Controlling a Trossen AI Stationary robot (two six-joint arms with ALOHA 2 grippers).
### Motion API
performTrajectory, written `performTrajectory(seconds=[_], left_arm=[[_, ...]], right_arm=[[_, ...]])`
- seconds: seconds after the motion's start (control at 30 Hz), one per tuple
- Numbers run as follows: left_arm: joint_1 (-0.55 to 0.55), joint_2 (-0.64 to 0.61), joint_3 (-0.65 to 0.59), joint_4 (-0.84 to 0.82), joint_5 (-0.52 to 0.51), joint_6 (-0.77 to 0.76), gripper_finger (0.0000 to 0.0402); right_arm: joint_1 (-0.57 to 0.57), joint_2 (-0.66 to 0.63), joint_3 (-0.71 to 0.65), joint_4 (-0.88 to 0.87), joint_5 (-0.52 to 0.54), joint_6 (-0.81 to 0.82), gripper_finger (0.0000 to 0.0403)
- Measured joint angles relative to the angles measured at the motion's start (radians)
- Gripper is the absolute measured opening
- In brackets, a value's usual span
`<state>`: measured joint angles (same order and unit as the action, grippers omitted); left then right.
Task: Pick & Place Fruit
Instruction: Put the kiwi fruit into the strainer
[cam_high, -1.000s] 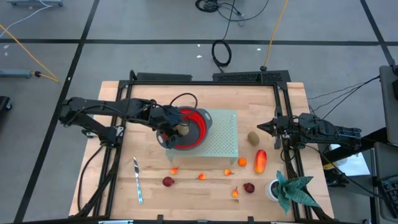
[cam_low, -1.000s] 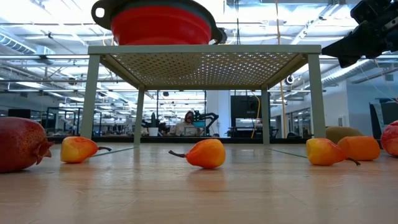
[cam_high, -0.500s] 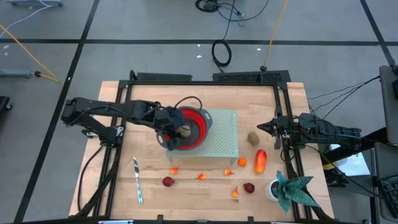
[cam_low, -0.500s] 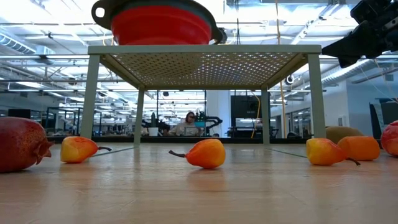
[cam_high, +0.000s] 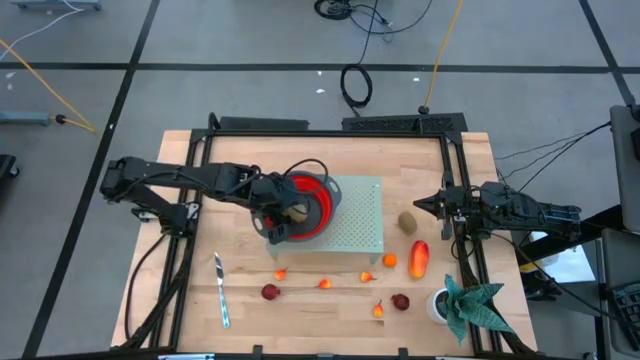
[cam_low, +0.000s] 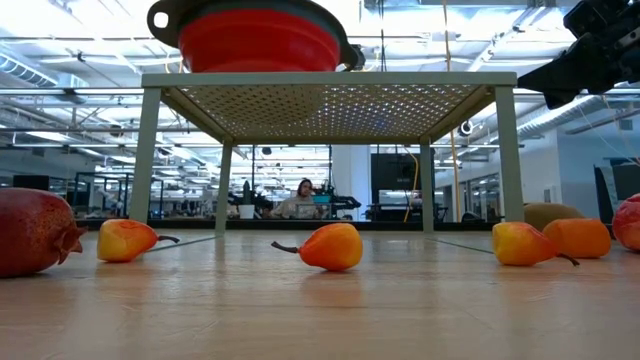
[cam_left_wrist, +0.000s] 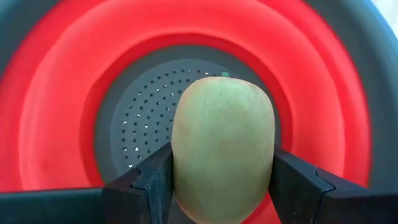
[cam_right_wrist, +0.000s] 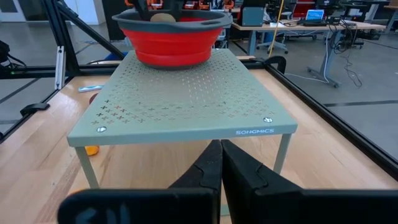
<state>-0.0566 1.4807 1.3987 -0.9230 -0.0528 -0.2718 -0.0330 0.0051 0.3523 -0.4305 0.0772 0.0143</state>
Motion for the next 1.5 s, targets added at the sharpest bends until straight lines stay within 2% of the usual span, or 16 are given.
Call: performTrajectory(seconds=[0.43,0.8,1.03,1.2,1.5], left_arm=[[0.0,0.0,0.0,0.0,0.0,0.0,0.0214],[0.0,0.0,0.0,0.0,0.0,0.0,0.0263],[0.001,0.0,0.001,-0.002,0.0,0.015,0.0271],[0.012,0.0,0.1,-0.046,-0.004,0.028,0.0271],[0.004,-0.001,0.312,-0.153,-0.087,0.019,0.0271]], right_arm=[[0.0,0.0,0.0,0.0,0.0,0.0,0.0],[0.0,0.0,0.0,0.0,0.0,0.0,0.0],[0.0,0.0,0.0,0.0,0.0,0.0,0.0],[0.0,0.0,0.0,0.0,0.0,0.0,0.0],[0.0,0.0,0.0,0.0,0.0,0.001,0.0]])
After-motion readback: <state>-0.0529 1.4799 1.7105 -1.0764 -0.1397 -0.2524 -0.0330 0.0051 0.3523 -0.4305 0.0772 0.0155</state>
